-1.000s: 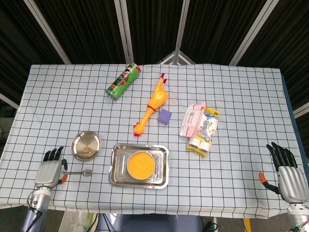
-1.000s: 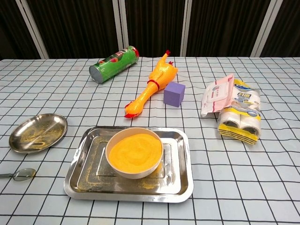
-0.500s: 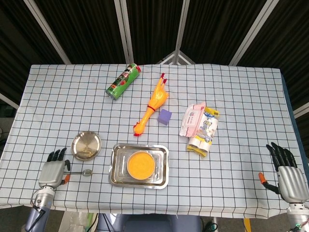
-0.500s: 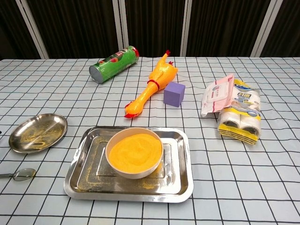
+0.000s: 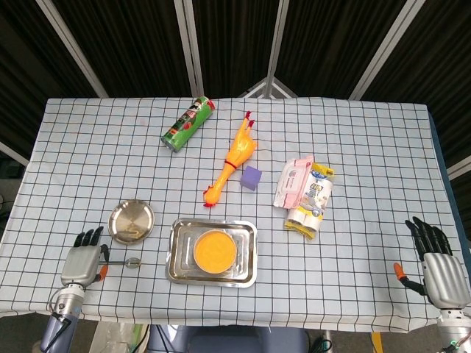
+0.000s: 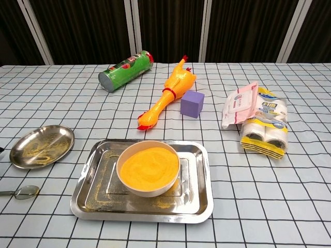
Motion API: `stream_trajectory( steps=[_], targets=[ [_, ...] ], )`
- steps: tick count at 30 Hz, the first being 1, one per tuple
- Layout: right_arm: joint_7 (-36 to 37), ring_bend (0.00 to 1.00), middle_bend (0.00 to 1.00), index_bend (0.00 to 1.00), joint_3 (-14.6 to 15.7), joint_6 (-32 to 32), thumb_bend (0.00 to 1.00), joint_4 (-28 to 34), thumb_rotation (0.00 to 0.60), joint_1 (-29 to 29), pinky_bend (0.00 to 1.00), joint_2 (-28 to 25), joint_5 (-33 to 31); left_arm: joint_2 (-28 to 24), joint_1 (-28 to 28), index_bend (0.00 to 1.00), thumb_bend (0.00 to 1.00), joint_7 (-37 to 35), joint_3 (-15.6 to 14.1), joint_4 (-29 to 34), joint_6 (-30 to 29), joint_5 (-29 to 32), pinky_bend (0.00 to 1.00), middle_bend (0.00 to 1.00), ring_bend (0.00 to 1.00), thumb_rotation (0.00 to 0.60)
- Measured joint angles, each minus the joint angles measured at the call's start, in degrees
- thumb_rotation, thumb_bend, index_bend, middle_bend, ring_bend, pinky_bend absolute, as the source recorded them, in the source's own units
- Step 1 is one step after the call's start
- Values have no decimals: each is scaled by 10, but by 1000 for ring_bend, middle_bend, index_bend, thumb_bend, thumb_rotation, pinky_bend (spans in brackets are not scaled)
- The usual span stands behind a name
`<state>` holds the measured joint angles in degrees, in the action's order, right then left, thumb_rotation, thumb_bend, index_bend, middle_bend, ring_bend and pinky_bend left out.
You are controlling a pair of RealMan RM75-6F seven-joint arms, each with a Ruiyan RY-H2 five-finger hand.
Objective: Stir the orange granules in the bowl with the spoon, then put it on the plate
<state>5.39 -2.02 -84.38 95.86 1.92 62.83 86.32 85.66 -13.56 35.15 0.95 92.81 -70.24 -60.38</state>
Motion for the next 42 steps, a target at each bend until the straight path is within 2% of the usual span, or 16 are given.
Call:
stream_trajectory(
  steps=[16,22,25,27,30,33,39,42],
  targets=[
    [0,0,0,0,0,1,404,0,600,0,0,0,-1,-7,-1,539,549,-13,-6,11,-12,-18,9,7,0,600],
    [0,0,0,0,0,1,405,2,600,0,0,-1,-1,-21,-1,580,596,-21,-6,35,-23,-35,38,70,19,600],
    [0,0,0,0,0,1,404,2,600,0,0,-1,-1,-30,-3,616,641,-19,-4,47,-33,-48,201,152,134,600],
    [0,0,0,0,0,1,405,2,600,0,0,-1,-1,-36,-5,647,675,-16,-1,53,-42,-60,337,229,252,600],
    [1,0,0,0,0,2,405,2,600,0,0,-1,-2,-44,-10,671,729,-9,7,60,-55,-79,521,423,461,600],
    [0,0,0,0,1,2,404,3,600,0,0,-1,-2,-51,-20,665,763,4,17,66,-59,-88,607,597,573,600],
    [1,0,0,0,0,5,404,4,600,0,0,-2,-5,-59,-44,717,828,50,38,79,-58,-88,748,743,737,600],
    [2,0,0,0,0,6,404,4,600,1,0,-2,-6,-60,-61,717,832,83,48,84,-55,-87,784,810,788,600]
  ],
)
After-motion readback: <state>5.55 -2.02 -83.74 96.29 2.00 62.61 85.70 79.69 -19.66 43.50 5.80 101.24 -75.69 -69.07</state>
